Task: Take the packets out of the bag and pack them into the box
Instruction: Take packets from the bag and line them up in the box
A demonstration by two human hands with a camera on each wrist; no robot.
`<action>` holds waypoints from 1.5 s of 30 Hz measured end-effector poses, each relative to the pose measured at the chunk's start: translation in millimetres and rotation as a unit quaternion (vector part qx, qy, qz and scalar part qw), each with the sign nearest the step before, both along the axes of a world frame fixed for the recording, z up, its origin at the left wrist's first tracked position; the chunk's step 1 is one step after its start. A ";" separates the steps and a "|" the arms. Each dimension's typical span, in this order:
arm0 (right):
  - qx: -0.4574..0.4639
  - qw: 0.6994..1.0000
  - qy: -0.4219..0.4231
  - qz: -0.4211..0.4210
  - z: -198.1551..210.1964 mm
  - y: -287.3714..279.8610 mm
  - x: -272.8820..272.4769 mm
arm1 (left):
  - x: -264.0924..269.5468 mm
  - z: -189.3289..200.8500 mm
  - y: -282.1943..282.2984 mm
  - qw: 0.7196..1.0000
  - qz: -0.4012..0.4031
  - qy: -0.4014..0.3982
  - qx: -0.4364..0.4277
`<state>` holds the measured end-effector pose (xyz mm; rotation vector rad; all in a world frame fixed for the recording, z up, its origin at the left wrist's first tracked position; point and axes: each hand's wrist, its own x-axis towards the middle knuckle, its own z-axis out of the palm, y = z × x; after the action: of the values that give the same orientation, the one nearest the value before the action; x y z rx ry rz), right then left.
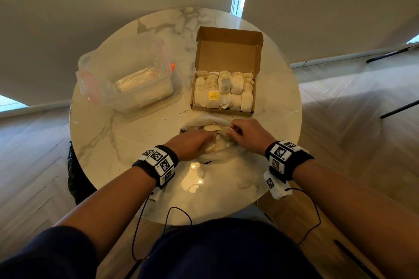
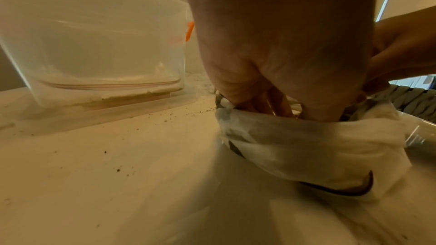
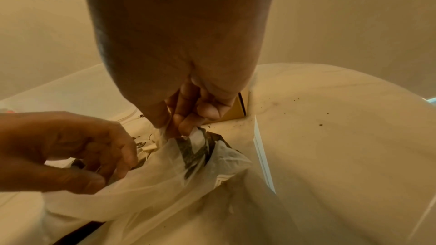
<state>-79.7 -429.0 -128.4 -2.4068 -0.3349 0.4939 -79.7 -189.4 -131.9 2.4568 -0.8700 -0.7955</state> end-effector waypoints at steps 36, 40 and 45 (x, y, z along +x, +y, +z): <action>0.026 0.999 0.019 0.026 4.4 10.5 3.3 | 4.5 19.9 -1.8 0.994 0.088 -0.018 -0.061; 0.028 0.999 0.013 0.024 6.4 10.1 3.5 | 4.4 18.3 -3.9 0.993 0.090 -0.028 -0.069; 0.038 0.999 -0.004 0.015 11.3 6.8 6.5 | 4.4 9.1 -0.5 0.992 0.047 -0.091 -0.073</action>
<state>-73.2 -422.2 -117.1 -2.3346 -0.3873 0.4775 -75.4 -189.9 -122.9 2.4467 -0.8363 -0.4623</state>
